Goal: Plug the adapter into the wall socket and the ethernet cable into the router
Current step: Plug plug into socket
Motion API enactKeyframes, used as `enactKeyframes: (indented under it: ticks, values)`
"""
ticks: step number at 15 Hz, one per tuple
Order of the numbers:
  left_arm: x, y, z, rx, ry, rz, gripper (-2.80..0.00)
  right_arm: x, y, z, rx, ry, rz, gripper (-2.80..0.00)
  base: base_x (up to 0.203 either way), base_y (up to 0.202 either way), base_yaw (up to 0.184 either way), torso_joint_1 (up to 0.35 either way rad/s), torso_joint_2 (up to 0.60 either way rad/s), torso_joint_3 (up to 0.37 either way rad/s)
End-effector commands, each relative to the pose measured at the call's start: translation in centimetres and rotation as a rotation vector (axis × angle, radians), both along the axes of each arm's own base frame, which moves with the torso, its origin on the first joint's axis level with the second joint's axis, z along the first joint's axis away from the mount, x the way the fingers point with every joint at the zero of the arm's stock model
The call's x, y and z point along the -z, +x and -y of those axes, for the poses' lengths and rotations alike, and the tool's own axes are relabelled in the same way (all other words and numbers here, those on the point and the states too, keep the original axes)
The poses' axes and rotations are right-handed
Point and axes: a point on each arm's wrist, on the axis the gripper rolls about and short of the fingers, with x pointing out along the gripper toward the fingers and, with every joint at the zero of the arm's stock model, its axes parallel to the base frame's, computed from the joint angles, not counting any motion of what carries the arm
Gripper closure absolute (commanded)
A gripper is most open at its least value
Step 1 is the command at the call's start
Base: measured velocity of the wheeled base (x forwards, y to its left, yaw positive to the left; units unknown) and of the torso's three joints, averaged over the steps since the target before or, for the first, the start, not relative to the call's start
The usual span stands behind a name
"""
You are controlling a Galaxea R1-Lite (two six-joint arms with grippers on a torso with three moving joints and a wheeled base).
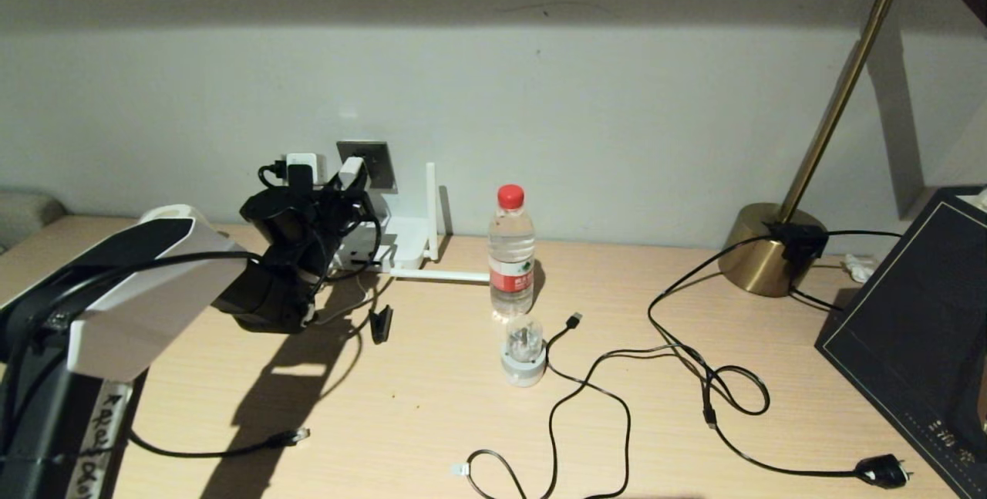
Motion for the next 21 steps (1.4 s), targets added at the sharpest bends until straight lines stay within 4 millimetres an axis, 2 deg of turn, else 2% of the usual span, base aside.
enactKeyframes:
  ticks: [1,14,21]
  values:
    - [0.16,0.02,0.08,0.001,0.0,0.002,0.0,0.93,0.28,0.0,0.0,-0.001,-0.035,0.0,0.0,0.0,0.0,0.0,0.0,0.0]
    - [-0.67,-0.1,0.15,0.003,-0.003,0.027,0.0,0.93,0.28,0.0,0.0,0.0,-0.035,0.0,0.0,0.0,0.0,0.0,0.0,0.0]
    - [-0.47,-0.05,0.15,0.002,-0.003,0.023,0.0,0.93,0.28,0.0,0.0,0.0,-0.035,0.0,0.0,0.0,0.0,0.0,0.0,0.0]
